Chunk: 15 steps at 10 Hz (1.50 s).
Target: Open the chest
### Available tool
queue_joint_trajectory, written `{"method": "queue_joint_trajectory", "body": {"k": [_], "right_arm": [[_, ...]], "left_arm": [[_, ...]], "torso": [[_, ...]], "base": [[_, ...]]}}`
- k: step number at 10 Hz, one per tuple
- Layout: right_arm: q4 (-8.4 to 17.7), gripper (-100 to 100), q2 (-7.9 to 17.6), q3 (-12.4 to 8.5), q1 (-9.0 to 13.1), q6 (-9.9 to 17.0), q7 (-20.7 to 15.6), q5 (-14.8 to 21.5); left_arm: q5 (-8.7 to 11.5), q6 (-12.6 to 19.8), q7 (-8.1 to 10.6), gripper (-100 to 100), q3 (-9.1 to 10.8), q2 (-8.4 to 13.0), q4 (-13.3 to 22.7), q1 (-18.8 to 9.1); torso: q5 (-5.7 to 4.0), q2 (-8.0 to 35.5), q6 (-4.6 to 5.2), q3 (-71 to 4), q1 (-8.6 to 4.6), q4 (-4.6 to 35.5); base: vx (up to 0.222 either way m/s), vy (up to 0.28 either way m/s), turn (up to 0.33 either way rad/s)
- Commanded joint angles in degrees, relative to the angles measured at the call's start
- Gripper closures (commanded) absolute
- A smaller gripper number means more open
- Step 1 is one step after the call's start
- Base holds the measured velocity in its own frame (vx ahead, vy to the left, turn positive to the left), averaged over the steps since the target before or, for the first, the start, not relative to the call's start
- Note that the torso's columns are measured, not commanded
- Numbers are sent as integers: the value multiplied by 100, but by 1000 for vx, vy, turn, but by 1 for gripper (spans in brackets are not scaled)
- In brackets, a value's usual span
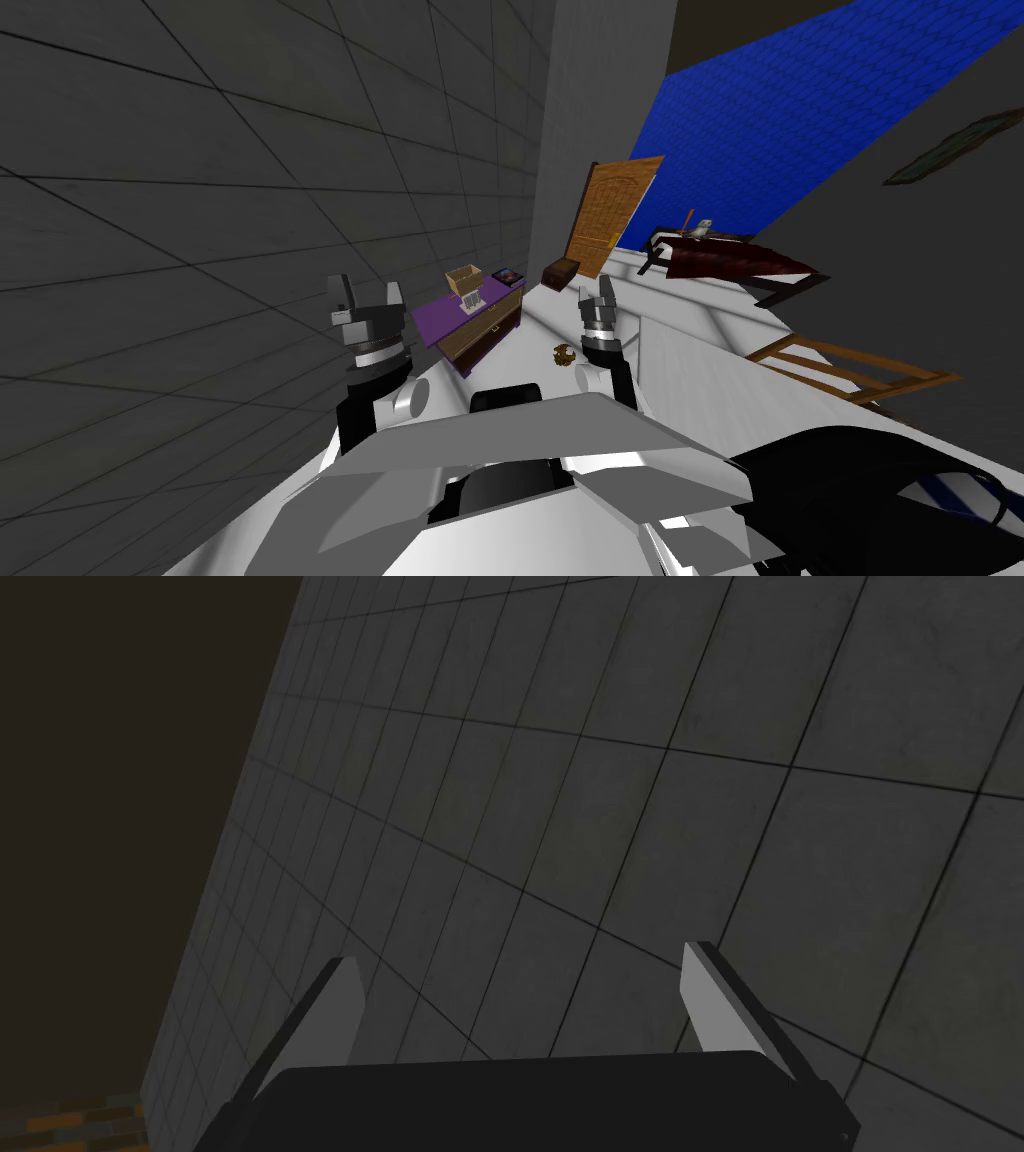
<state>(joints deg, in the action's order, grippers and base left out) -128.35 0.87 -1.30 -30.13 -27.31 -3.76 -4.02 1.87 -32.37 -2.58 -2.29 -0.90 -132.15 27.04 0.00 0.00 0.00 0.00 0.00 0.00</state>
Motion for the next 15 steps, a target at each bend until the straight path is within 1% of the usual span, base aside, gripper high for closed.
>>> {"method": "queue_joint_trajectory", "body": {"k": [1,3,9,10,11,12,15], "right_arm": [[0,0,0,0,0,0,0,0],[-1,0,0,0,0,0,0,0],[-2,0,0,0,0,-1,0,0],[-2,0,0,0,0,-1,0,0],[0,0,0,0,-1,0,0,0],[1,0,0,0,-1,0,0,0],[1,0,0,0,-2,0,0,0]], "left_arm": [[0,0,0,0,0,0,0,0],[0,0,0,0,0,0,-1,0],[0,-1,0,0,0,0,-2,0],[18,-45,13,-100,20,182,93,-8],[37,-89,25,-100,41,313,187,-16],[63,-146,41,-100,69,445,308,-26],[172,-391,107,-100,185,769,781,-65]], "torso": [[0,232,0,-467,0,235],[0,1003,0,-2014,0,1006],[0,3539,0,-7073,0,3537],[0,3962,0,-7919,0,3960],[1,4150,0,-8316,0,4148],[0,4201,0,-8430,-1,4203],[0,4220,0,-8461,1,4226]], "base": [[0,0,0],[0,0,0],[0,0,0],[21,-4,11],[32,-13,20],[46,-23,20],[71,-20,26]]}}
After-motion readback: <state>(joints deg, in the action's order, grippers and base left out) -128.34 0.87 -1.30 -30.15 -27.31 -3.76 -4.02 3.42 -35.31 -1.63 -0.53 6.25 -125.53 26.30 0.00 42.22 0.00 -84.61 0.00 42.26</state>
